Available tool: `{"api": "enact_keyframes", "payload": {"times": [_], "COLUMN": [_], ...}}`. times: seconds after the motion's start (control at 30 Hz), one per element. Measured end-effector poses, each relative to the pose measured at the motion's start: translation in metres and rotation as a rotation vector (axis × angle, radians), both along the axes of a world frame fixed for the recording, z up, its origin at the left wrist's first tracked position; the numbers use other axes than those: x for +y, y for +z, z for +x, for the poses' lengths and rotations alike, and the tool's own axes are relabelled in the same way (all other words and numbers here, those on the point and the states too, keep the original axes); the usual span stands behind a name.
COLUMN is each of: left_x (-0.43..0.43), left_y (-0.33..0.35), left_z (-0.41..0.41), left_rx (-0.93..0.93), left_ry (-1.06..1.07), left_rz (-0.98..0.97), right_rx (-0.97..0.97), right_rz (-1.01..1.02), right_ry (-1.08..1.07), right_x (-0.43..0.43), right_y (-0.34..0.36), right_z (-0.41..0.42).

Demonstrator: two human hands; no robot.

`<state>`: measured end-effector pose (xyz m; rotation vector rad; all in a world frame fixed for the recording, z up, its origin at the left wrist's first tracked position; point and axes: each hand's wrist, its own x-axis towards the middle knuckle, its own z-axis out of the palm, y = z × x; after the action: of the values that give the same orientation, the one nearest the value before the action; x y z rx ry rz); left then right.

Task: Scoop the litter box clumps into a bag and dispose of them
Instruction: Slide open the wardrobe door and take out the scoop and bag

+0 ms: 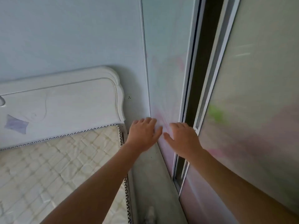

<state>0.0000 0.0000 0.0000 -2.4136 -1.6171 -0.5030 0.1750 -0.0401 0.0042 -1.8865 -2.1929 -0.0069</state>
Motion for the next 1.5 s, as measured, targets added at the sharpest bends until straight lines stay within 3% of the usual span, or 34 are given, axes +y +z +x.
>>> {"api": "enact_keyframes", "payload": {"times": [0.27, 0.57, 0.83, 1.07, 1.27, 1.5], "left_x": [0.120, 0.162, 0.157, 0.217, 0.272, 0.304], "left_y": [-0.026, -0.027, -0.048, -0.088, -0.108, -0.118], "left_z": [-0.027, -0.039, 0.024, 0.066, 0.075, 0.065], "left_rx": [0.078, 0.068, 0.141, 0.163, 0.035, 0.030], "left_ry": [-0.153, -0.297, -0.596, -0.963, -1.284, -1.429], "left_rz": [-0.068, -0.047, -0.120, -0.050, 0.043, -0.021], "right_rx": [-0.020, 0.006, 0.052, 0.063, 0.074, 0.106], "right_rz": [-0.081, -0.055, -0.082, -0.104, -0.162, -0.224], "right_ry": [-0.146, -0.277, -0.510, -0.803, -1.013, -1.201], "right_x": [0.082, 0.103, 0.065, 0.083, 0.123, 0.128], "right_y": [-0.013, -0.008, -0.032, -0.048, -0.064, -0.077], "right_z": [-0.029, -0.051, -0.035, -0.026, -0.040, -0.062]}}
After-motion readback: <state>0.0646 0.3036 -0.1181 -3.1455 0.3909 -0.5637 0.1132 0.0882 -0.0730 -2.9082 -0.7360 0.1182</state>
